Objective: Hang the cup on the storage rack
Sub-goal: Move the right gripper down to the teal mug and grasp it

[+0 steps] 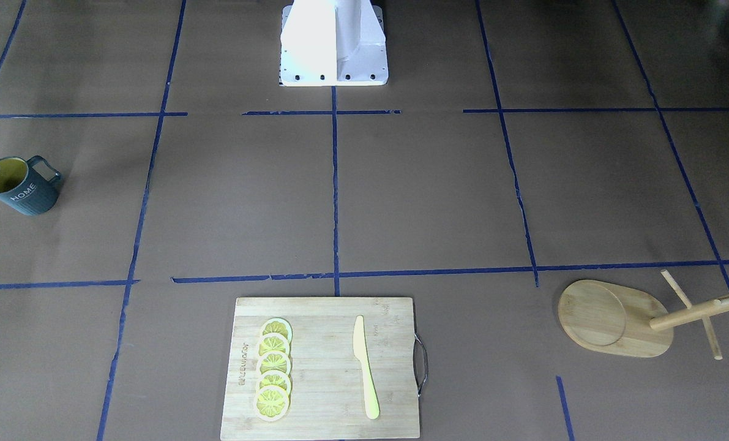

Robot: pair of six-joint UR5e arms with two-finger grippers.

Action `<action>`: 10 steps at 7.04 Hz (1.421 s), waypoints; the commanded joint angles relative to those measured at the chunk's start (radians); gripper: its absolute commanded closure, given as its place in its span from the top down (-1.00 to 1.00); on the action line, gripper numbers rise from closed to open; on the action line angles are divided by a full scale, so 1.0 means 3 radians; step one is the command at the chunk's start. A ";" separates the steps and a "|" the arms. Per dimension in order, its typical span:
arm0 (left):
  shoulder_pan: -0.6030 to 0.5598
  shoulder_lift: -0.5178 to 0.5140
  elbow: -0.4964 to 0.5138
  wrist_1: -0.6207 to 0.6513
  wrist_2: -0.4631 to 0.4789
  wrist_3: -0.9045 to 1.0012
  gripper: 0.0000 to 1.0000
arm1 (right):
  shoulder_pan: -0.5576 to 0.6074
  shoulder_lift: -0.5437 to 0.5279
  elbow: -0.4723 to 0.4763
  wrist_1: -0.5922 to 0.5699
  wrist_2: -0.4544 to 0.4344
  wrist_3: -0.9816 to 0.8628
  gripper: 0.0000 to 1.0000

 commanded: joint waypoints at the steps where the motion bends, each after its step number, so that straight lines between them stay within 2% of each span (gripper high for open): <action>1: 0.0000 0.0005 -0.0001 0.0000 0.0000 0.0000 1.00 | -0.0116 0.0000 -0.0078 0.0014 -0.0070 -0.0003 1.00; 4: 0.0000 0.0010 0.0004 0.0000 0.0000 0.0000 1.00 | -0.0279 0.0000 -0.0278 0.0085 -0.0152 -0.0008 0.98; 5: 0.0000 0.0015 -0.0001 0.0000 0.0000 0.0000 1.00 | -0.0295 0.0000 -0.0288 0.0085 -0.0147 0.0017 0.46; 6: 0.0000 0.0015 0.0004 0.0000 0.0000 0.0000 1.00 | -0.0305 0.0005 -0.0289 0.0085 -0.0147 0.0007 -0.90; 7: 0.0000 0.0015 -0.0001 0.0000 0.0000 0.0000 1.00 | -0.0300 0.0005 -0.0273 0.0090 -0.0147 0.0007 -1.00; 10: 0.0000 0.0026 -0.0002 0.0000 0.0000 0.0000 1.00 | -0.0300 0.0056 -0.0263 0.0085 -0.0147 0.0017 -1.00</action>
